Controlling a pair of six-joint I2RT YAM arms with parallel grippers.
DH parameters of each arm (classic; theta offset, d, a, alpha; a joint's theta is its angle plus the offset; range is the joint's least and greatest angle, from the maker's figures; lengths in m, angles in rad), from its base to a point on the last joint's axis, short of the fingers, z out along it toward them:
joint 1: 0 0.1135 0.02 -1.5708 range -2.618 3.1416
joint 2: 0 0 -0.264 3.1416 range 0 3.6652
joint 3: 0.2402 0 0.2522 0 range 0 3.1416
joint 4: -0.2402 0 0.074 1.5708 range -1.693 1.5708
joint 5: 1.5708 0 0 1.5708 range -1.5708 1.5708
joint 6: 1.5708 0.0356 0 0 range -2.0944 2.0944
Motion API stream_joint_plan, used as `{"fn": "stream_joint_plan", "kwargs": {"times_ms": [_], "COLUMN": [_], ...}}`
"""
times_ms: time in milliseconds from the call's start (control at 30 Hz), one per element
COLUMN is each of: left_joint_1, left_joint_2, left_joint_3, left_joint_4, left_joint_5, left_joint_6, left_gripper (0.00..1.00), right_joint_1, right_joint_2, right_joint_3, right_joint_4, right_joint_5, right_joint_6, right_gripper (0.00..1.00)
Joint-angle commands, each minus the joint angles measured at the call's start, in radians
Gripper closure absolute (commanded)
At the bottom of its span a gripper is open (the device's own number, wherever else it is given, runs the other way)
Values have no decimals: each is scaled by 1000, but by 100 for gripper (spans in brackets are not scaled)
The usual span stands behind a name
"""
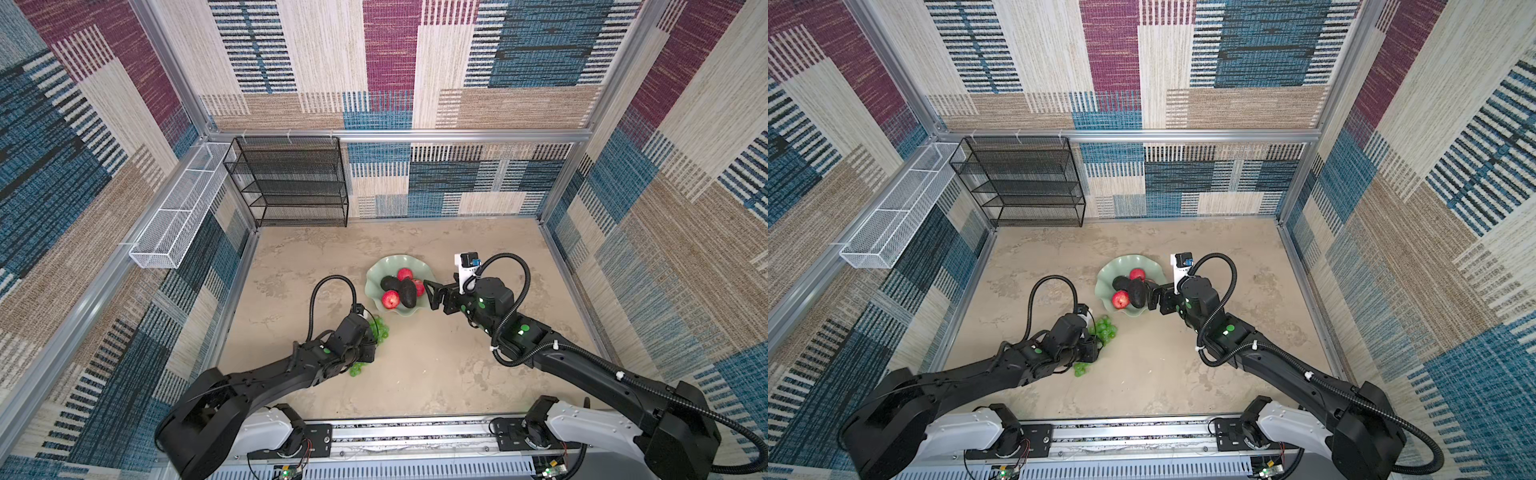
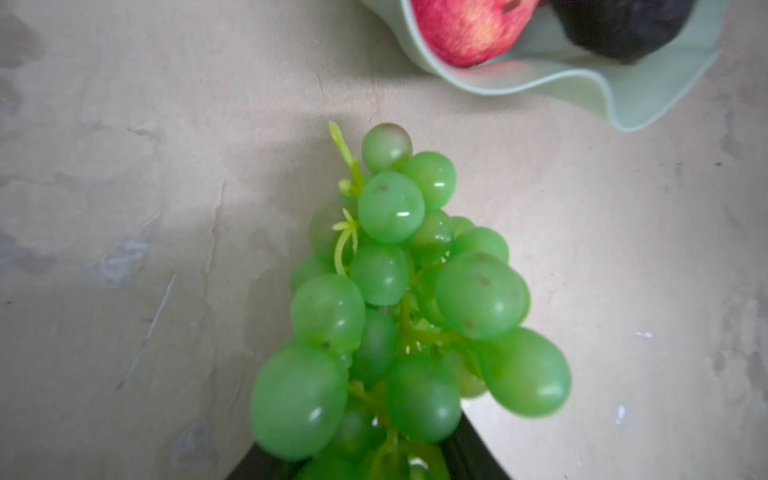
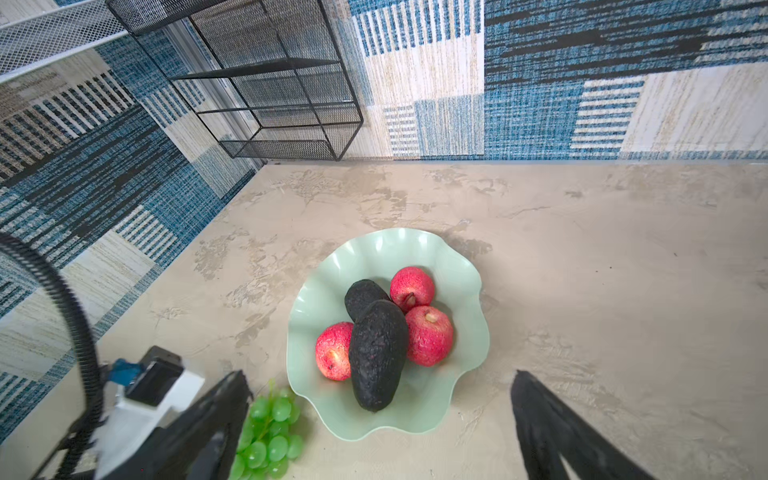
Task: Place and organize the fake fruits in the fruit bowl
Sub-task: 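Grasp the green grapes with the left gripper while the right gripper opens and withdraws, then lift the grapes and carry them over the bowl with the left gripper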
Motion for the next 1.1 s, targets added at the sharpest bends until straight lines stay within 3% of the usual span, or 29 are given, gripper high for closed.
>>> {"fn": "stream_joint_plan", "kwargs": {"times_ms": [0, 133, 233, 533, 767, 1067], "left_joint_1": [2, 4, 22, 68, 96, 148], "left_joint_2": [-175, -409, -452, -90, 10, 283], "left_joint_3": [-31, -19, 26, 307, 463, 580], "left_joint_4": [-107, -192, -167, -27, 39, 201], "left_joint_5": [-43, -109, -138, -40, -7, 71], "left_joint_6": [1, 38, 82, 230, 309, 323], "left_gripper": [56, 56, 54, 55, 55, 54], "right_joint_1": [0, -1, -1, -1, -1, -4], "right_joint_2": [-3, 4, 6, -49, -117, -151], "right_joint_3": [-3, -3, -3, -35, -68, -69], "right_joint_4": [28, 38, 42, 8, -24, -42], "right_joint_5": [8, 4, -1, 8, 37, 56], "right_joint_6": [5, 7, 6, 24, 34, 26], "right_gripper": [0, 0, 0, 0, 0, 0]}}
